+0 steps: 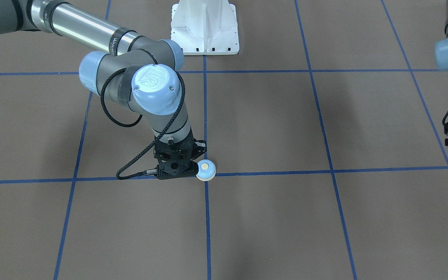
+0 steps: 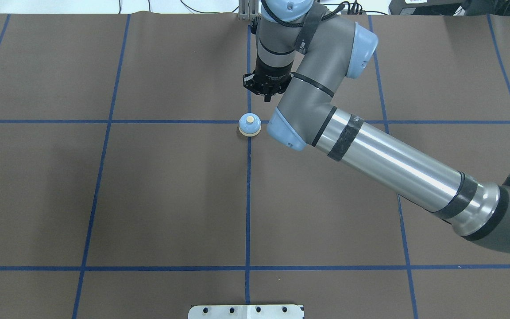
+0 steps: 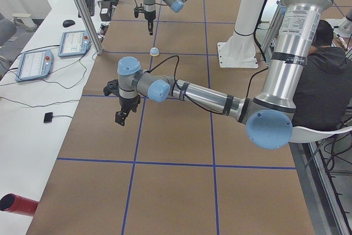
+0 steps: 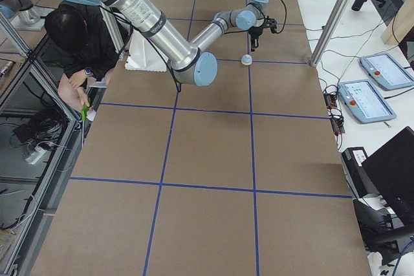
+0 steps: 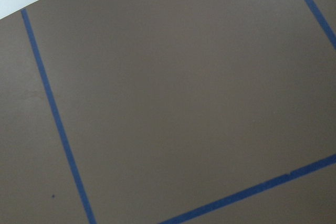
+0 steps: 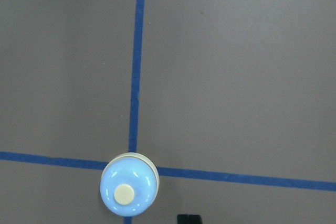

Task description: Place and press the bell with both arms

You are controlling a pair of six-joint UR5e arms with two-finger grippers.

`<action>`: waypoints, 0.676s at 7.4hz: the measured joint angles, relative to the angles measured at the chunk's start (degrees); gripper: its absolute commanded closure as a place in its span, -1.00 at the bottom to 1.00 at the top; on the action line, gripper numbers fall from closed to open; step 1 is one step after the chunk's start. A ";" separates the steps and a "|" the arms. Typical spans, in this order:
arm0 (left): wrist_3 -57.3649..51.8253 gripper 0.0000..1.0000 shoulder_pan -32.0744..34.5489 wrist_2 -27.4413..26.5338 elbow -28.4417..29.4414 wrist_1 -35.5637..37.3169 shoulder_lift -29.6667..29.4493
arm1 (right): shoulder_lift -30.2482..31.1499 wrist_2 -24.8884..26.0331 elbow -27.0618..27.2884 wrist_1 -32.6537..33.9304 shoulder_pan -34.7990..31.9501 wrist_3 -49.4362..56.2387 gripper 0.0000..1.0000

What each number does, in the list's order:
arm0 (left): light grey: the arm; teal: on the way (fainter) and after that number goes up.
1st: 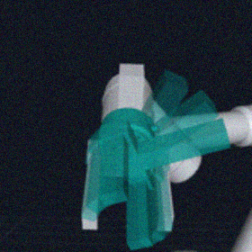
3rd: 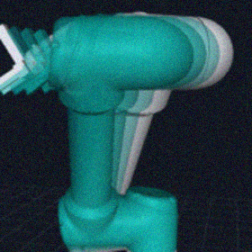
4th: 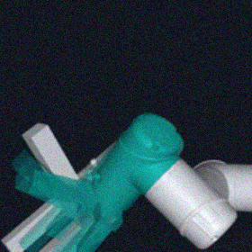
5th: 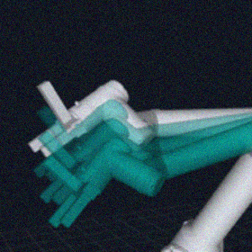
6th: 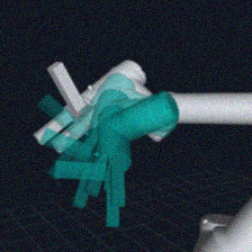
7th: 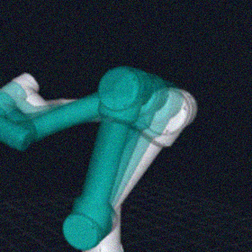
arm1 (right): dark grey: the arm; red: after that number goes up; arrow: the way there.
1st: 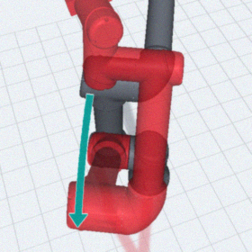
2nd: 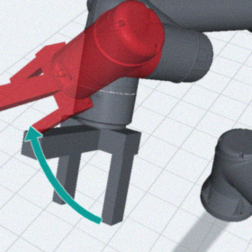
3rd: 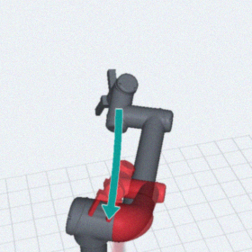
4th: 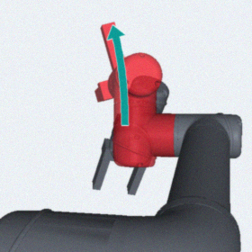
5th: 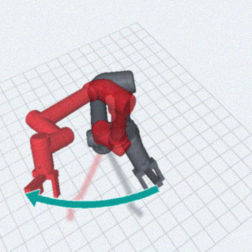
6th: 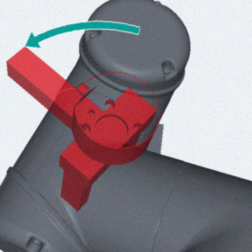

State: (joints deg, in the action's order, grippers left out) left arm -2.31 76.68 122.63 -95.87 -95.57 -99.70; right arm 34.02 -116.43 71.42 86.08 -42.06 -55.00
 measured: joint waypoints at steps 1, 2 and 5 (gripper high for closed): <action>-3.06 -1.00 1.28 -0.07 -2.41 2.40 2.54 | -0.76 0.79 -1.17 -1.12 0.76 -0.24 1.00; -4.54 -1.00 1.89 -0.02 -3.86 3.29 4.67 | -1.40 1.20 -2.18 -2.23 1.16 -0.32 1.00; -5.47 -1.00 2.22 0.29 -6.27 3.63 8.53 | -3.73 2.81 -7.32 -5.73 2.48 -0.42 1.00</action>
State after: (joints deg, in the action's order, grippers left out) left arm -7.78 78.90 122.93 -102.14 -91.94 -91.17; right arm 30.29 -113.62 64.10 80.35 -39.58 -55.43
